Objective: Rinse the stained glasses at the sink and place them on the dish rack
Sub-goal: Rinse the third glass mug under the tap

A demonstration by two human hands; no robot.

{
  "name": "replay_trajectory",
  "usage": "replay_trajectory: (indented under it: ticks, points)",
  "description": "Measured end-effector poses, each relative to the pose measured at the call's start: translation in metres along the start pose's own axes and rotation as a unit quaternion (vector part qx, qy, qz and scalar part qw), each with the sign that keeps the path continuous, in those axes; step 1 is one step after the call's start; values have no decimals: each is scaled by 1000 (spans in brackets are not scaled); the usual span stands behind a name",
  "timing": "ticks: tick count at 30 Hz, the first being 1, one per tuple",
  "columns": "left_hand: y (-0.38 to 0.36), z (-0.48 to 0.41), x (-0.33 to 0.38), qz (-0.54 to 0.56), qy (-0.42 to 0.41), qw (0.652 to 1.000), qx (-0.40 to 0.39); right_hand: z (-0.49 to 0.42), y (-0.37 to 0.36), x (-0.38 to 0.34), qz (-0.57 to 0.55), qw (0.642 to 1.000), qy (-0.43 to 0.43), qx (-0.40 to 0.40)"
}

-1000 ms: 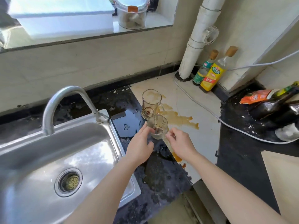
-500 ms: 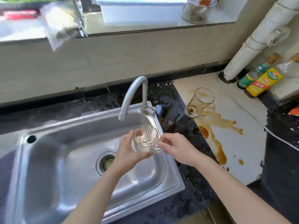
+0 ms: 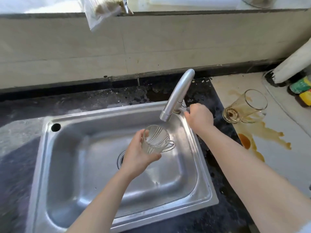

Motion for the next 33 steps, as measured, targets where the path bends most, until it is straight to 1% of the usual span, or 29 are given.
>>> replay_trajectory:
  ticks: [3,5,9,15,23,25,27,28,29,30,31,32,33]
  points:
    - [-1,-2,0,3,0,1000,8,-4,-5,1,37,999,-2,31]
    - [-4,-4,-4,13,0,1000,10,-5,-2,1,73,996,23,39]
    - [-9,-3,-5,26,7,999,20,3,0,-7,144,985,91,24]
    - [-13,0,-1,32,16,999,38,9,2,-13,216,966,144,3]
    - [-15,1,-2,43,22,998,50,9,2,-14,241,953,181,-17]
    - [-15,0,-2,45,22,997,53,10,1,-14,217,962,162,-26]
    - [-14,0,-3,50,19,997,55,18,6,-13,171,976,136,8]
    - [-13,1,-3,53,20,997,56,25,8,-12,128,983,124,35]
    - [-11,1,-4,56,20,997,56,34,9,-10,59,990,116,50]
    - [-9,0,-5,60,20,996,56,45,8,-9,-31,993,112,34]
    - [-7,0,-5,64,18,996,54,55,7,-9,-122,986,110,-18]
    - [-6,-2,-6,66,17,996,49,64,3,-10,-195,969,112,-101]
    - [-4,-2,-6,69,14,997,42,73,-2,-11,-247,943,121,-185]
Point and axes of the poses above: each hand's wrist, its own z-axis away from the middle knuckle, its own y-axis out of the back of the hand, x = y × z, the point moved 1 cm from there along -z, towards the middle knuckle, and after that the axes turned 5 degrees about z, right-handed, at the moved point
